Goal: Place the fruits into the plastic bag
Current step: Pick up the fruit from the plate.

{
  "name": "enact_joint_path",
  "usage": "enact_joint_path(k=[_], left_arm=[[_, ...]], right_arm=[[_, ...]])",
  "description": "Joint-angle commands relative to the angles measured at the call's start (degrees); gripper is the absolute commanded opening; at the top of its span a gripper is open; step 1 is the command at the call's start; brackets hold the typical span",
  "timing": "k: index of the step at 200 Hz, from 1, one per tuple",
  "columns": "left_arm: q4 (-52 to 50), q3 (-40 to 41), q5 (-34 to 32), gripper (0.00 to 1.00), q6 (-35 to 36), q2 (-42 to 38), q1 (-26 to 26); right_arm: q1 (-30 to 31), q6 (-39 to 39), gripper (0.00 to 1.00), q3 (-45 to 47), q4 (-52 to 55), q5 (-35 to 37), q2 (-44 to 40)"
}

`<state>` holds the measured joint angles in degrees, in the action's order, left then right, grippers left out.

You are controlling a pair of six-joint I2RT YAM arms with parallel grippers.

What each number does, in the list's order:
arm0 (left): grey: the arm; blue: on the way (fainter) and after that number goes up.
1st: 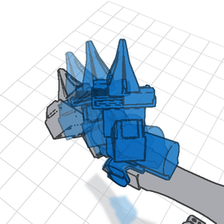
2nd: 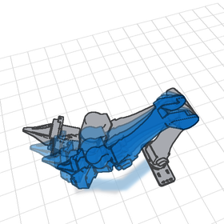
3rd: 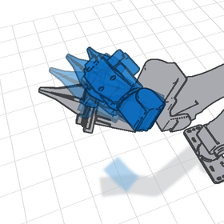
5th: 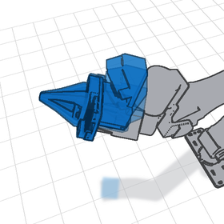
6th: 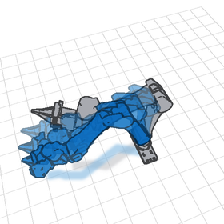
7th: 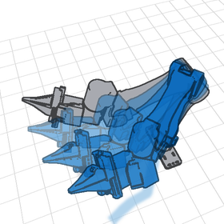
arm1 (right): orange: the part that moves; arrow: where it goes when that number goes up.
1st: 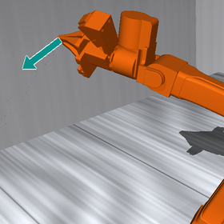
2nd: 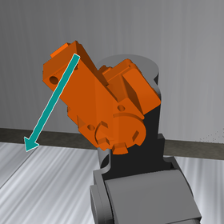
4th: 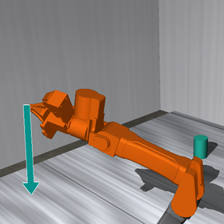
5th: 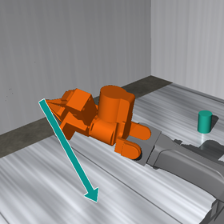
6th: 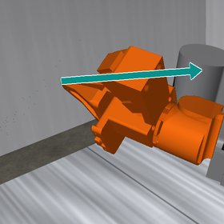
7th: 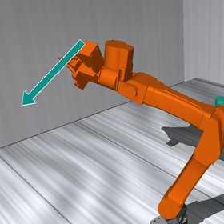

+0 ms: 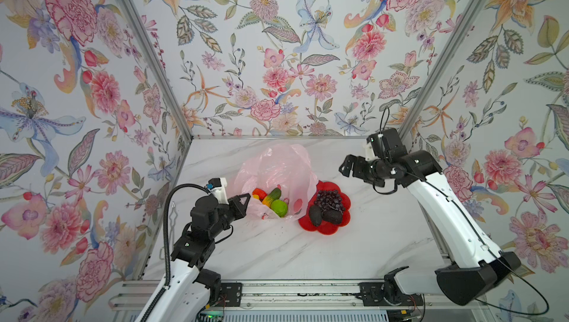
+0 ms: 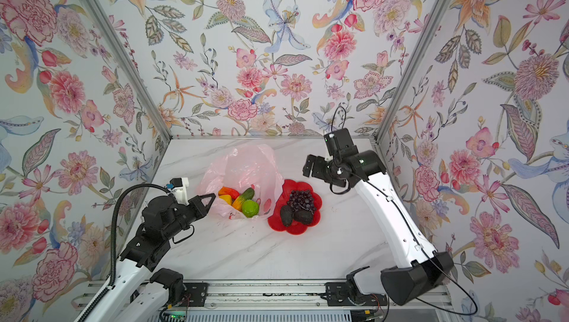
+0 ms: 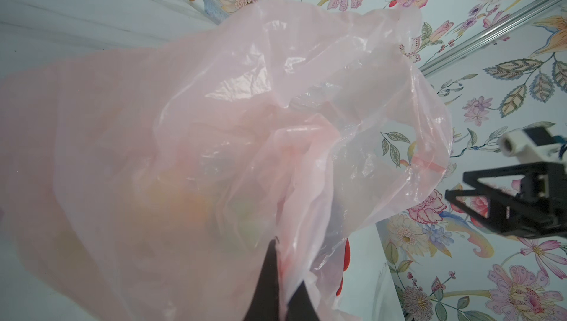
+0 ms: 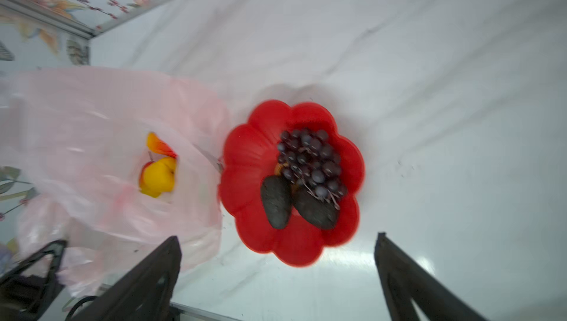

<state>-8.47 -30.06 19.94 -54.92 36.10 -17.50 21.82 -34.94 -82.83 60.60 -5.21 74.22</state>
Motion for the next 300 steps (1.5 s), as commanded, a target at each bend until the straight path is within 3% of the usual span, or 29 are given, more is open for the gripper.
enact_joint_path(k=[1, 45, 101, 200, 300], left_arm=[[1.5, 1.2, 1.2, 0.00, 0.1, -0.5, 0.6], [3.3, 2.0, 1.9, 0.00, -1.2, -0.1, 0.6], [2.2, 1.8, 1.5, 0.00, -1.6, -1.3, 0.6], [-0.6, 0.9, 0.3, 0.00, -1.6, -3.4, 0.6], [-2.0, 0.1, -0.1, 0.00, -1.0, -2.8, 0.7]], right_arm=[[-0.6, -7.3, 0.99, 13.2, -3.5, -5.8, -7.1], [8.0, -15.2, 0.99, 25.8, -10.1, -4.8, -11.5], [18.4, -14.6, 0.97, 23.7, -16.2, -3.0, 0.3], [18.5, -4.3, 0.68, 14.3, -18.6, -3.0, 19.1], [16.5, -0.6, 0.67, 12.3, -19.6, -2.0, 26.9]])
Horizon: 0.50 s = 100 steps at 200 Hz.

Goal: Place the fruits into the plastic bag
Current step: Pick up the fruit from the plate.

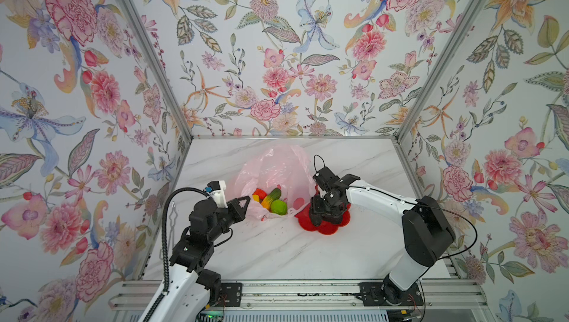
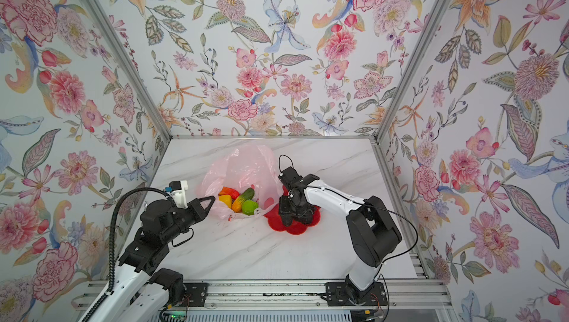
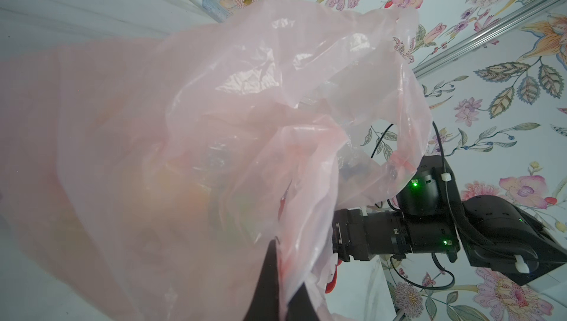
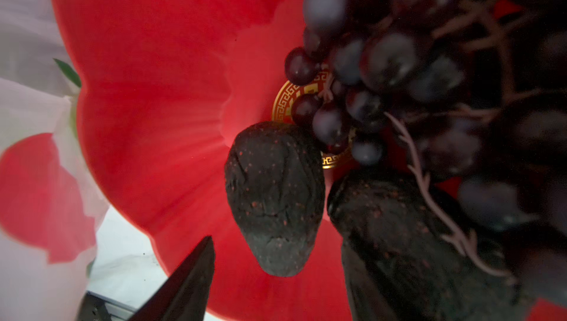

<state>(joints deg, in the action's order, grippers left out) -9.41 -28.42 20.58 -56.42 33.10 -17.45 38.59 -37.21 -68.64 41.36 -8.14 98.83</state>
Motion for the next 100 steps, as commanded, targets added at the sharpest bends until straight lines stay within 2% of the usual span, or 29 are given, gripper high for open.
enact_joint_path(k=[1, 100], left_arm=[[-1.1, -1.5, -0.7, 0.00, 0.5, 0.2, 0.6], [-1.6, -1.7, -0.9, 0.00, 0.6, 0.6, 0.6]], right_arm=[[-0.3, 1.7, 0.67, -1.9, -0.4, 0.9, 2.3], [-0.3, 1.4, 0.64, -3.3, -3.4, -1.5, 8.4]])
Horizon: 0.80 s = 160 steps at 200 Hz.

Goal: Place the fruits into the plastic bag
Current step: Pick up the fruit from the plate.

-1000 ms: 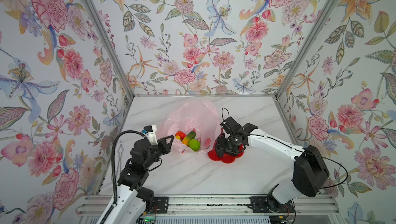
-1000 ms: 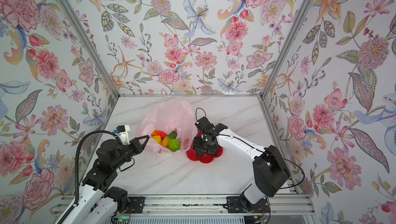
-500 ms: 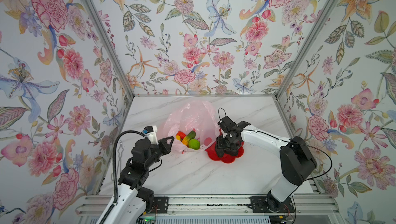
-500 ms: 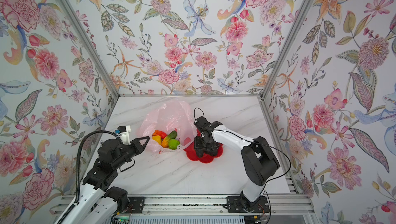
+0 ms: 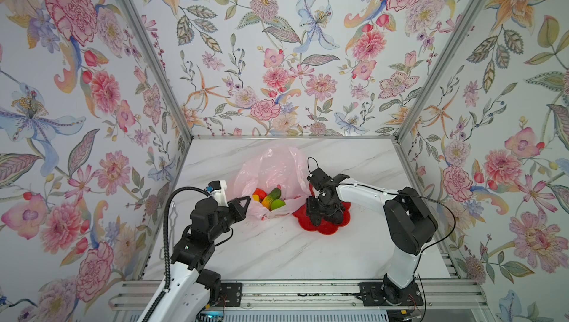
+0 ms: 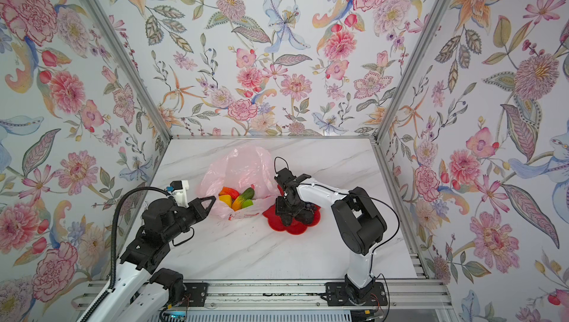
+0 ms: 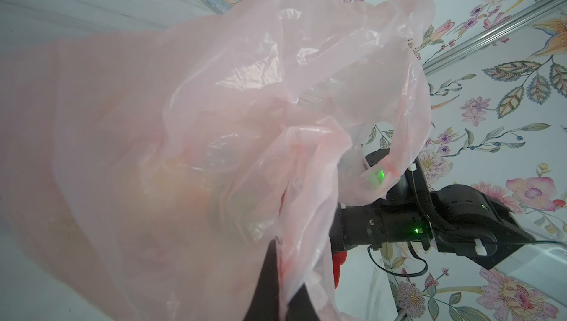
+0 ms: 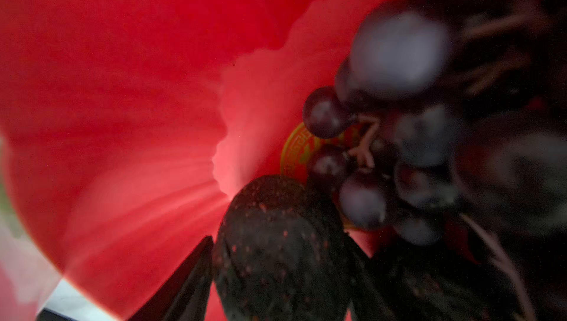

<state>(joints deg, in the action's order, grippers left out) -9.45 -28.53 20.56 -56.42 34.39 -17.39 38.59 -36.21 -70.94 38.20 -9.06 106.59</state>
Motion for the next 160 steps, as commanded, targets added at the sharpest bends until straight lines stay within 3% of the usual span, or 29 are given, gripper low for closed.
enact_joint_path(k=[1, 39, 69, 160], left_arm=[[-1.6, -1.6, -0.8, 0.00, 0.6, -0.7, 0.6], [-0.3, -1.5, -0.6, 0.00, 0.6, 0.2, 0.5], [0.9, -1.9, -0.2, 0.00, 0.9, 1.6, 0.6], [3.0, -2.4, 1.5, 0.00, 2.3, 3.9, 0.5]], right_arm=[[-0.3, 0.4, 0.64, -1.0, -0.3, -0.6, 0.5], [-0.8, 0.3, 0.51, -0.5, -0.2, -0.3, -2.6], [-1.2, -1.3, 0.46, 1.3, -0.2, -0.7, -8.1], [-11.8, -9.4, 0.45, 15.4, 2.5, -7.1, -35.4]])
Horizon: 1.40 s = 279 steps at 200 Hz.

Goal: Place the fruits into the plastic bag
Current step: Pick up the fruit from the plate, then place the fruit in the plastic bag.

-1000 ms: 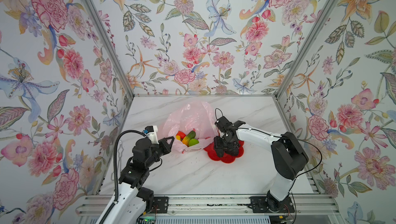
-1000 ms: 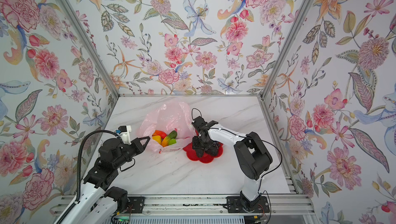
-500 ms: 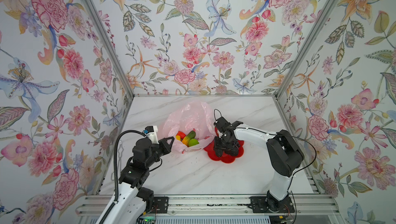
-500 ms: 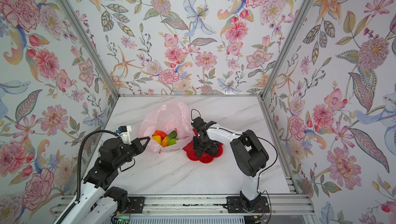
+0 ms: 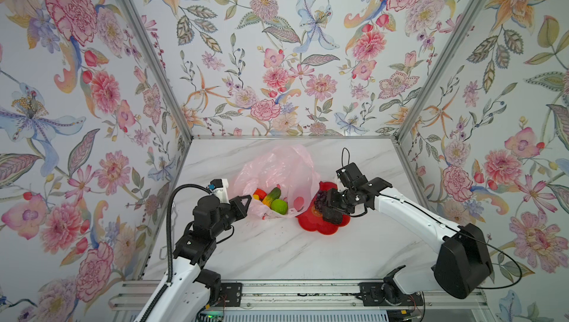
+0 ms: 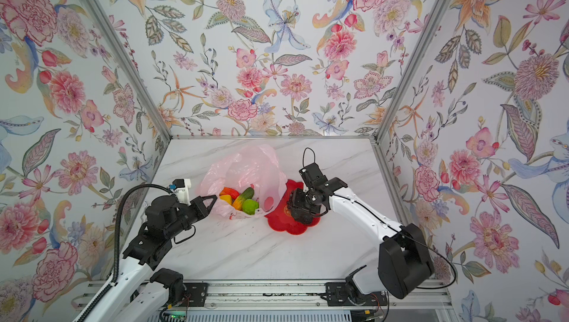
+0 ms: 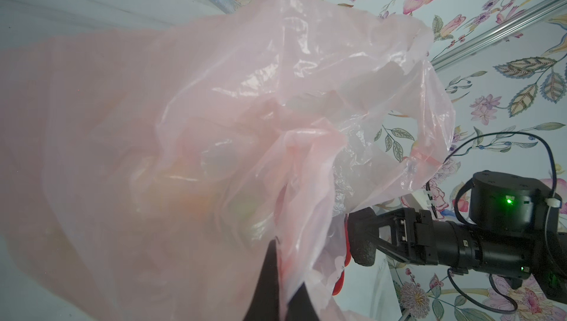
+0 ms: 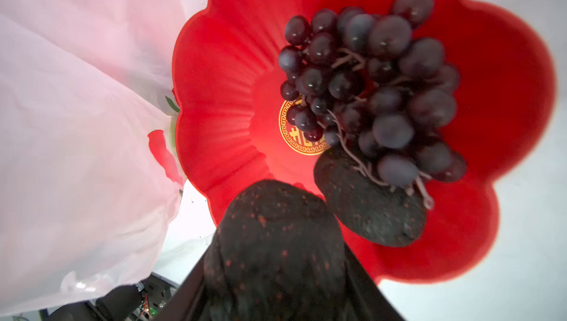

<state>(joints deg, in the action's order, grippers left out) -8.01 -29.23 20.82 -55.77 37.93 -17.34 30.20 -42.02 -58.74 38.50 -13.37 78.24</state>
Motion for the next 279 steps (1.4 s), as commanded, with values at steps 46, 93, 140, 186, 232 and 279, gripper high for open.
enact_joint_path(k=[46, 93, 140, 186, 232, 279], left_arm=[[1.8, -2.4, 2.5, 0.00, 1.1, 0.5, 0.5], [-1.0, -2.5, 2.3, 0.00, 0.5, -2.2, 0.5], [-3.6, -2.8, 1.7, 0.00, 0.2, -4.7, 0.5], [-5.9, -3.0, 1.5, 0.00, 0.3, -6.1, 0.5], [-5.6, -3.3, 2.0, 0.00, 0.7, -5.0, 0.5], [-5.3, -2.4, 2.0, 0.00, 0.0, -5.7, 0.5]], right_arm=[[-5.5, -7.2, 0.43, -7.7, 2.3, -4.4, -13.3], [7.9, -2.3, 0.43, -31.0, 1.9, -3.2, 0.7], [16.3, 4.6, 0.44, -42.4, 5.4, -3.9, 17.9], [15.3, 4.6, 0.45, -42.8, 5.4, -4.4, 29.1], [14.9, 4.8, 0.50, -48.3, 5.4, -6.9, 40.3], [14.8, 4.8, 0.58, -50.9, 5.4, -7.3, 45.1]])
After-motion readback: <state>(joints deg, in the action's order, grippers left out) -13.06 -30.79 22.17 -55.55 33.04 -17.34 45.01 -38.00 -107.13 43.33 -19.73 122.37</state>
